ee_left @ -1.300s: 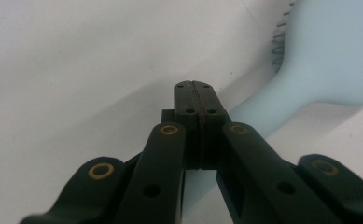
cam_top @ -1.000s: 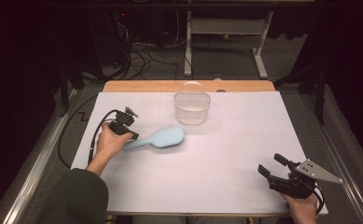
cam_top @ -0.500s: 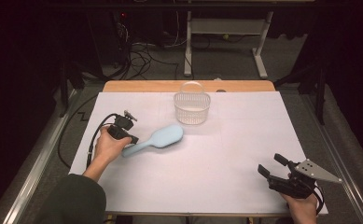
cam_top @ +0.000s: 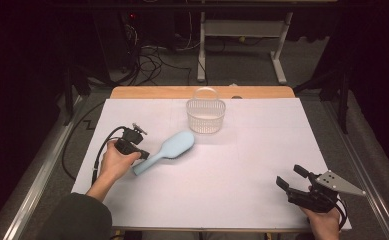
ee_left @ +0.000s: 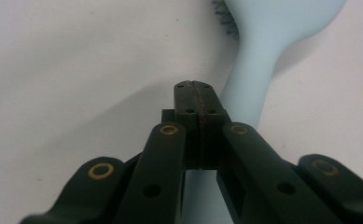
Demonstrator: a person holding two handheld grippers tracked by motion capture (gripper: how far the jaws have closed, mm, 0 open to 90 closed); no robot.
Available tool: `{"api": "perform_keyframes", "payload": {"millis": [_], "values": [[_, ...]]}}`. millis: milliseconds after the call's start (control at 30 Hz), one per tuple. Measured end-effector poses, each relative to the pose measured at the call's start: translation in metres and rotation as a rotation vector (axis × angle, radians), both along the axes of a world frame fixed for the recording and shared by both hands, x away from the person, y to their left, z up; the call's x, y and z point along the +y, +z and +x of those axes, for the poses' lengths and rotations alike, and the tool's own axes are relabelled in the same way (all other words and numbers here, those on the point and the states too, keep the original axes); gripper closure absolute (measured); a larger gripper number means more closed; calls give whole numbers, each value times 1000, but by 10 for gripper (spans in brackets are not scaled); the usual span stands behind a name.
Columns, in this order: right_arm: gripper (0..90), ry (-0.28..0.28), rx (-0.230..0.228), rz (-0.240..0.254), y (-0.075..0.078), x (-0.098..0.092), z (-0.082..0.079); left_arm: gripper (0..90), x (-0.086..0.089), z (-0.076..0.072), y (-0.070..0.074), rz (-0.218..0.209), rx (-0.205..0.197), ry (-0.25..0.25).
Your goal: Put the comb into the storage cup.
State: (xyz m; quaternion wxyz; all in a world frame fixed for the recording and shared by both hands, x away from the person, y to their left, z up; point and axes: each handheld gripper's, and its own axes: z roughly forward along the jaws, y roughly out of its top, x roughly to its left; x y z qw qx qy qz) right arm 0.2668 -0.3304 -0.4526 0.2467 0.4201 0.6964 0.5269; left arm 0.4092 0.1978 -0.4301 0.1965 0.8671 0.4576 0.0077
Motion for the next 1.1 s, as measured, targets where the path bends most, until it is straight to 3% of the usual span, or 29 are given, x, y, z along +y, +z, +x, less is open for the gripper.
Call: {"api": "perform_keyframes", "payload": {"millis": [367,933,1100], "values": [[208,-1,1,2,0,0,0,900,-4,-11,-2,-39,-6,-20],[208,1,3,4,0,0,0,878,-10,-23,-4,-53,-17,-34],[206,-1,0,2,0,0,0,764,-10,-24,-3,-48,-26,-30]]}}
